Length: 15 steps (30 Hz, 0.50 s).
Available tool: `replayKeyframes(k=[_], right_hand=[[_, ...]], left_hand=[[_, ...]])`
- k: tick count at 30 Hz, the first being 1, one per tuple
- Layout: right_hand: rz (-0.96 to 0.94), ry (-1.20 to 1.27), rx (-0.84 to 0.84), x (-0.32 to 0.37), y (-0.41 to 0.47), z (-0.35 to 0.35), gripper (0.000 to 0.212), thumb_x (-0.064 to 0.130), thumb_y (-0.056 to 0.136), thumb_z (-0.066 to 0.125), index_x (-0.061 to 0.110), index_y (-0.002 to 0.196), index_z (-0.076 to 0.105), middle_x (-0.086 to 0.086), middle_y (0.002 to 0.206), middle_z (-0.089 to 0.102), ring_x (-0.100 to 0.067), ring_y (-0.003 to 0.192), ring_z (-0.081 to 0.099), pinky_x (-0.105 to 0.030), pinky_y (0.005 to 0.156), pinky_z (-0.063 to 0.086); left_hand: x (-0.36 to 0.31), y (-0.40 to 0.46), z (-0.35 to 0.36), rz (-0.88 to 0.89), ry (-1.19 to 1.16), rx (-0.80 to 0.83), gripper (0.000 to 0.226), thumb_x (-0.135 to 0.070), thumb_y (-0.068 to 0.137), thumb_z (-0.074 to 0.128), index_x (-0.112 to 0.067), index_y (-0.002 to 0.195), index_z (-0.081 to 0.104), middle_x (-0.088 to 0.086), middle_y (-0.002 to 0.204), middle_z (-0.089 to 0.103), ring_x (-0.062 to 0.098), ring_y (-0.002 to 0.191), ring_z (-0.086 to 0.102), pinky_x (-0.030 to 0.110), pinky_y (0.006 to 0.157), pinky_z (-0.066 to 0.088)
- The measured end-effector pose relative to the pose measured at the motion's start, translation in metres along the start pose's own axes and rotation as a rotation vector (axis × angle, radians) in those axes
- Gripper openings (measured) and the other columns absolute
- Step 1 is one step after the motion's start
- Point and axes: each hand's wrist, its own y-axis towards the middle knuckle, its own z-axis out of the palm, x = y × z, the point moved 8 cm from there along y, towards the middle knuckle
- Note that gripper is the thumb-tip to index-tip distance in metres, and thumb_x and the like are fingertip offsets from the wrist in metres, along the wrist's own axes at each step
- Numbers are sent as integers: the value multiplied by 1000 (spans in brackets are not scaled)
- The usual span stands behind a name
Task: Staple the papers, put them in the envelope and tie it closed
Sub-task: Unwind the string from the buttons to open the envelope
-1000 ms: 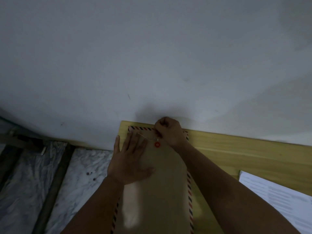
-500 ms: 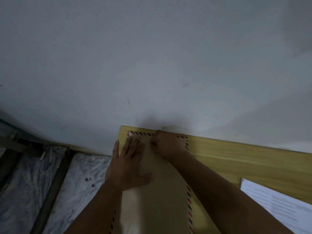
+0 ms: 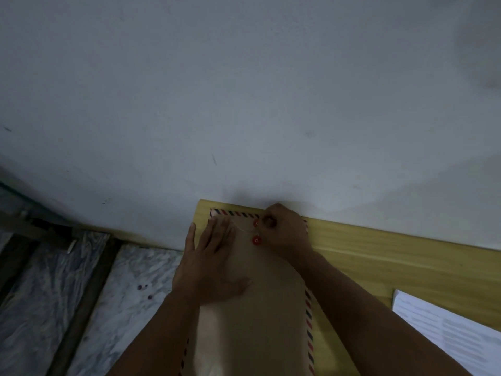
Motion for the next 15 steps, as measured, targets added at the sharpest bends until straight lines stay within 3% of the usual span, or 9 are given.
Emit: replayKeyframes(k=[4,8,11,13,15], right_hand=[[-197,-343,321,19,2,31,27,49,89,52,30,94,71,9,101,56,-18,82,63,-34,69,51],[-297,-617,342,41,2,36,33,35,101,41,22,98,71,-1,106,64,-27,96,67,-31,66,38],[-335,-763,324,52,-1,41,29,24,104,41,14,103,68,-7,108,67,-29,98,67,-34,67,42],[-336,-728,320,57,-1,44,24,24,101,45,14,101,66,-7,106,66,-30,95,67,-35,66,42],[-190,-513,278,48,4,36,18,28,96,52,15,96,65,-6,100,64,-29,89,64,-35,66,43]], left_hand=[[2,0,3,-5,21,12,118,-95,75,39,-11,158,35,7,172,16,28,160,3,68,122,13],[0,0,2,1,21,-15,118,-95,75,39,-12,158,37,6,171,19,29,160,6,67,122,14],[1,0,2,-3,20,-29,119,-96,74,38,-12,157,38,6,171,20,29,160,8,67,122,13],[0,0,2,-7,15,-33,119,-97,74,38,-13,158,37,6,171,21,29,160,8,67,123,13],[0,-1,1,4,10,-39,118,-96,74,39,-13,158,37,6,171,22,29,160,10,67,123,13]])
